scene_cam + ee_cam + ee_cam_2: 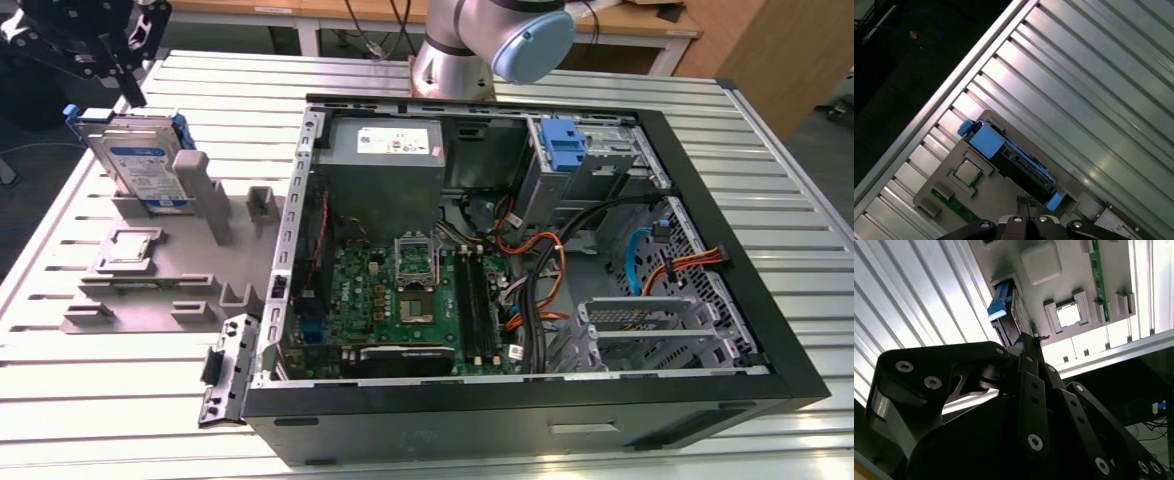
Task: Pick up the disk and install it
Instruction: 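Reach for the disk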
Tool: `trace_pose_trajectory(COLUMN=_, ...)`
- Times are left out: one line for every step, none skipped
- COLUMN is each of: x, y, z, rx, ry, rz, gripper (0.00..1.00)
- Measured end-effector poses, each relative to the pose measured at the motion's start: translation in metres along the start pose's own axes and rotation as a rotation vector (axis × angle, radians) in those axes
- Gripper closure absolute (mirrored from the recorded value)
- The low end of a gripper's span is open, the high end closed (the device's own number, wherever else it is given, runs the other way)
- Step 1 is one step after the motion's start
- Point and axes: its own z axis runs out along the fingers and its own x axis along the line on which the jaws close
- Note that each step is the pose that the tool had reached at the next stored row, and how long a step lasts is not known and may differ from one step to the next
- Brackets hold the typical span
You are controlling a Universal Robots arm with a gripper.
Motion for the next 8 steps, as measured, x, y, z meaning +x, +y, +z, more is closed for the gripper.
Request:
trace_pose_trajectory(x=0.0013, y=0.0011, z=-0.0001, rx=0.0000, ry=0.0002, rz=0.000, gripper=0.90)
trace_pose_trajectory(x=0.0026, y=0.0023, z=0.0000, rx=0.0000, ry=0.0000, rz=0.000, gripper=0.90)
trace_pose_trajectory(x=0.0040, y=0.0034, z=0.0000, rx=0.0001, ry=0.0000, rz=0.000, gripper=0.90)
trace_pose_trajectory(x=0.0055, y=0.0047, z=0.0000, rx=0.0001, ry=0.0000, rz=0.000, gripper=0.90)
trace_pose_trajectory(x=0.0067, y=0.0058, z=0.0001, rx=0.0001, ry=0.0000, rz=0.000, gripper=0.90)
trace_pose_trajectory(x=0.0080, y=0.0069, z=0.0002, rx=0.0002, ry=-0.0001, rz=0.000, gripper=0.90)
trace_pose_trajectory(x=0.0092, y=0.0082, z=0.0002, rx=0.0002, ry=-0.0001, rz=0.000, gripper=0.90)
trace_pose_trajectory(x=0.0105, y=0.0094, z=0.0002, rx=0.0001, ry=0.0000, rz=0.000, gripper=0.90)
